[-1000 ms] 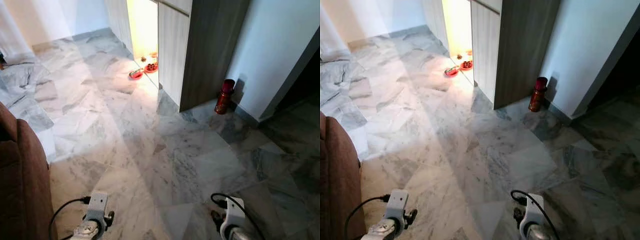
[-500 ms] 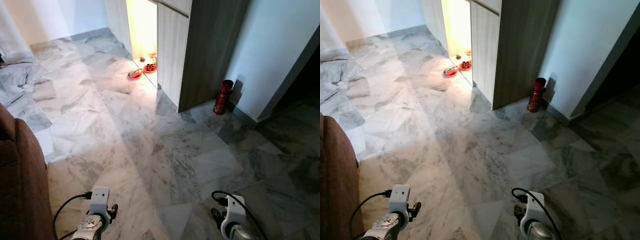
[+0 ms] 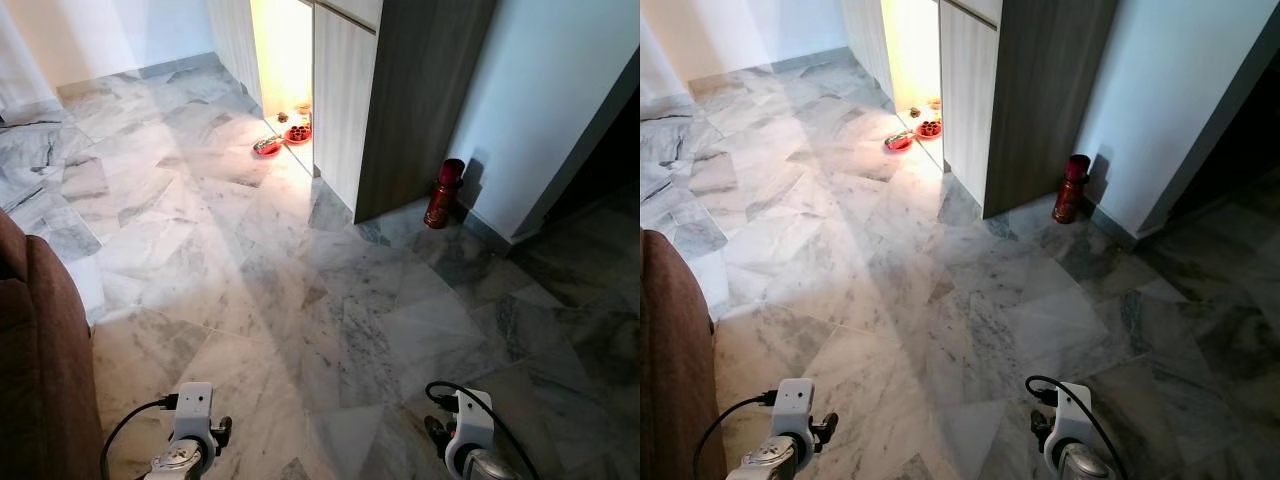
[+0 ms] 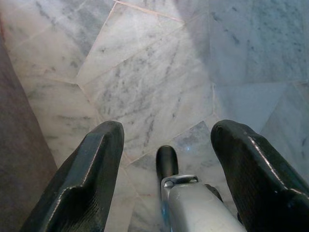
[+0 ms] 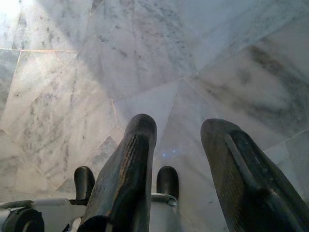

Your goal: Move the pillow to the sofa from floor

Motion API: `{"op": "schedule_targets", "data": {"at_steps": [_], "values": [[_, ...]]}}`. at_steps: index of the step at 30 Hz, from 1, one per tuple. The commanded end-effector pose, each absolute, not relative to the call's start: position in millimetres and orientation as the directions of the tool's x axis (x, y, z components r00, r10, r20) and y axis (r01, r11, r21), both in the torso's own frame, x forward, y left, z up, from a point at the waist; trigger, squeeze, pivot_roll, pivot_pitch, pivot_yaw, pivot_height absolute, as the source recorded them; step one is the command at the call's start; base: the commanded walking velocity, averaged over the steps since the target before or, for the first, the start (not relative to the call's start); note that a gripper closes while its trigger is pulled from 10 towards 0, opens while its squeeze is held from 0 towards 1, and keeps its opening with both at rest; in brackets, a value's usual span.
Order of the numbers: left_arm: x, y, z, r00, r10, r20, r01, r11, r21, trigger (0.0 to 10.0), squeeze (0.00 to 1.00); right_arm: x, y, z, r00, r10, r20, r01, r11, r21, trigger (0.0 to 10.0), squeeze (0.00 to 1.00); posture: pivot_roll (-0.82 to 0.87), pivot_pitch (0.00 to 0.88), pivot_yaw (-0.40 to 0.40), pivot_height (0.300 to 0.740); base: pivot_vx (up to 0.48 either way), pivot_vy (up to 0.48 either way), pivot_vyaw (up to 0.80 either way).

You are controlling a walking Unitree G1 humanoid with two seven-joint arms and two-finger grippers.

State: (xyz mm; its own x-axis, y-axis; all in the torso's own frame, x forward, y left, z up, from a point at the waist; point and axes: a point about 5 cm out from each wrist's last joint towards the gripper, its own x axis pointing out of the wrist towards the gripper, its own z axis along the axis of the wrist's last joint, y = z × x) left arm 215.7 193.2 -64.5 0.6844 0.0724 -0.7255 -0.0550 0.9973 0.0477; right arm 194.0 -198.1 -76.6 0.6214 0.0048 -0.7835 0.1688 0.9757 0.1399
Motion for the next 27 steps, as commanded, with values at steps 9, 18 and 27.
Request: {"op": "schedule_targets", "data": {"at_steps": [9,18,27], "values": [[208.6,200.0,-67.9,0.664,0.099,-0.742,-0.070,0.995,0.071,10.0,0.00,192.4,-197.4,-77.8,0.605,0.010,-0.796,0.117,0.988,0.102,10.0,0.00,0.01,0.052,-0.014,0.740,0.000,0.000,0.00],[205.0,201.2,-69.7,0.658,0.106,-0.746,-0.076,0.994,0.074,10.0,0.00,192.6,-197.4,-77.6,0.605,0.016,-0.796,0.098,0.991,0.094,10.0,0.00,0.01,0.047,-0.017,0.740,0.000,0.000,0.43],[203.9,201.8,-70.1,0.657,0.108,-0.746,-0.070,0.994,0.082,10.0,0.00,191.7,-196.0,-78.3,0.600,0.027,-0.799,0.084,0.992,0.097,10.0,0.00,0.02,0.035,-0.012,0.740,0.000,0.000,0.80]]}}
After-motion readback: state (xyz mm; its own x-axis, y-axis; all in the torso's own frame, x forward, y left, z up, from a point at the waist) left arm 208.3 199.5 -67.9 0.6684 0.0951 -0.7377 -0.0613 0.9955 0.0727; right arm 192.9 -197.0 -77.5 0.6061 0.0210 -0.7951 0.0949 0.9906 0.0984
